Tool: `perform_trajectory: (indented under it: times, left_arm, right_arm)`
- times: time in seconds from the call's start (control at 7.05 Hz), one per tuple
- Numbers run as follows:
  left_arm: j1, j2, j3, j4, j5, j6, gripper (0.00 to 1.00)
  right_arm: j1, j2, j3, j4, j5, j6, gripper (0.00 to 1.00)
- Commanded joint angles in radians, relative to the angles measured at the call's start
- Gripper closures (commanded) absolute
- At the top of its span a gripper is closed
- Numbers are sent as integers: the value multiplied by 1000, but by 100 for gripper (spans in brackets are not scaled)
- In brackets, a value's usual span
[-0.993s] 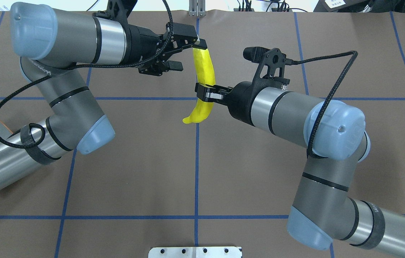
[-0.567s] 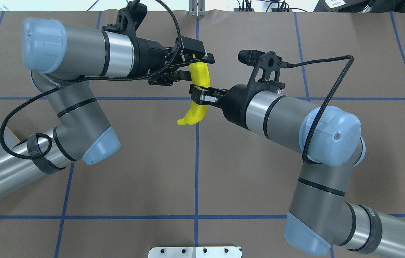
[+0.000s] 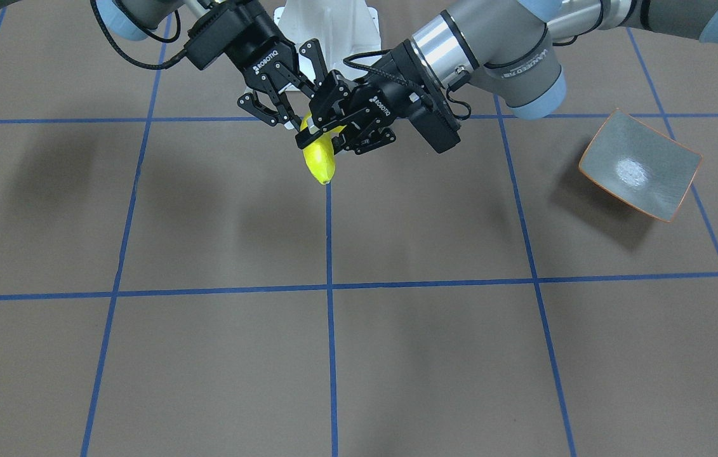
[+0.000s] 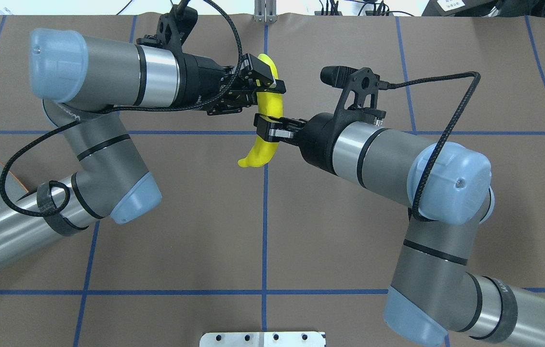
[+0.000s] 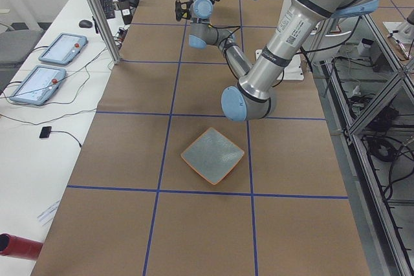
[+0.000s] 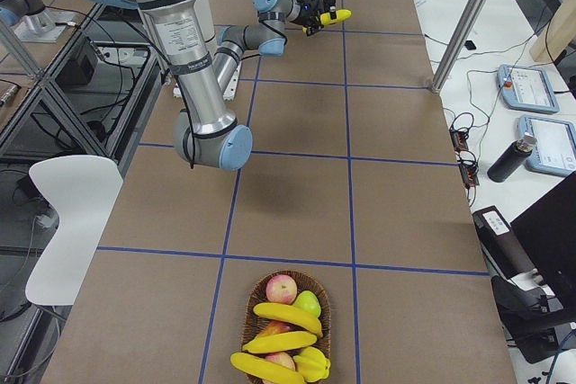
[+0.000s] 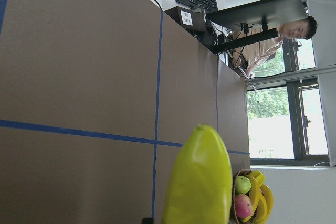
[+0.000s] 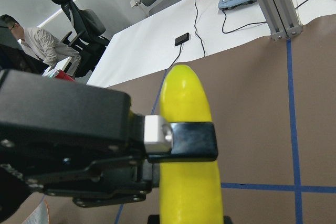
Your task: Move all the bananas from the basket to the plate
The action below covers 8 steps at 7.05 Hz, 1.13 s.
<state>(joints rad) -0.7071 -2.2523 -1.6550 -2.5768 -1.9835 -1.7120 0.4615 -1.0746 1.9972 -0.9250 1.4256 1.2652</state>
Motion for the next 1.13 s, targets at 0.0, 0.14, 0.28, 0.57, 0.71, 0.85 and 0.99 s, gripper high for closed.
perform_trajectory:
  times: [0.0, 0.14, 0.28, 0.57, 0.71, 0.85, 0.99]
  left_arm:
    - [0, 2, -2, -2, 11, 0, 100]
    - [0, 2, -3, -3, 18, 0, 100]
    - [-2, 3, -12, -3, 19, 2, 100]
    - [-6, 90, -78, -3, 12, 23, 100]
    - [-8, 161, -133, 3, 9, 56, 100]
    - [-15, 225, -175, 6, 8, 89, 100]
    - [-22, 331, -222, 7, 6, 159, 100]
  right_arm:
    - [2, -5, 15, 0, 4, 12, 1]
    - [15, -7, 35, -9, 101, 13, 0]
    - [72, -17, 37, -9, 207, 14, 0]
    - [129, -83, 35, -9, 222, 14, 0]
    - [173, -126, 23, -11, 249, 11, 0]
    - [266, -174, -3, -11, 351, 3, 0]
    - [375, -200, -49, -12, 487, -9, 0]
